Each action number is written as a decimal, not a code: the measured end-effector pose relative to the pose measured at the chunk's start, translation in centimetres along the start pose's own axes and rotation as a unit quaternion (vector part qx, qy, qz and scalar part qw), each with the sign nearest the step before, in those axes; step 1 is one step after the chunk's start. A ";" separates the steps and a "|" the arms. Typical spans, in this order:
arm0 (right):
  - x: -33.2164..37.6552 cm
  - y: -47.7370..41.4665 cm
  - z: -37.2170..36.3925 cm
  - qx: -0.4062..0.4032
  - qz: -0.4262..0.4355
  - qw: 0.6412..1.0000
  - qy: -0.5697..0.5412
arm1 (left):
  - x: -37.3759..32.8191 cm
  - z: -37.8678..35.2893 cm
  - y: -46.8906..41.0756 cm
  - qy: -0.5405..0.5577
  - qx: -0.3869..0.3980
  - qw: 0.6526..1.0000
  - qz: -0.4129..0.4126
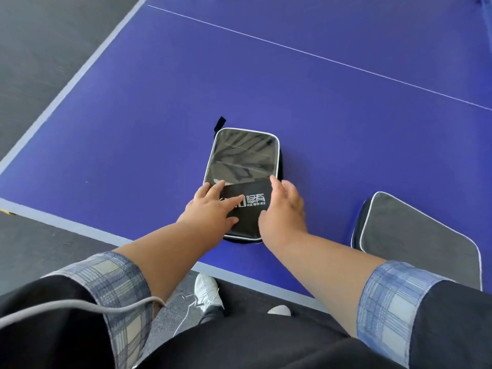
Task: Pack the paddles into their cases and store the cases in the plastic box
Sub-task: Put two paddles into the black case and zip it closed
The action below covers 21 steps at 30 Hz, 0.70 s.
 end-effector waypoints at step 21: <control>5.3 -1.0 -8.7 0.083 0.233 0.929 0.276 | 7.8 -1.4 5.1 0.132 -0.100 0.981 0.099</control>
Point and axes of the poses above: each hand's wrist, its own y-axis away from the middle knuckle, its own z-axis out of the back of the hand, x = y × z, the point moved 10 cm from there along -y, towards the middle knuckle, and after that the axes turned 13 degrees about -z, right-handed, at the moved point
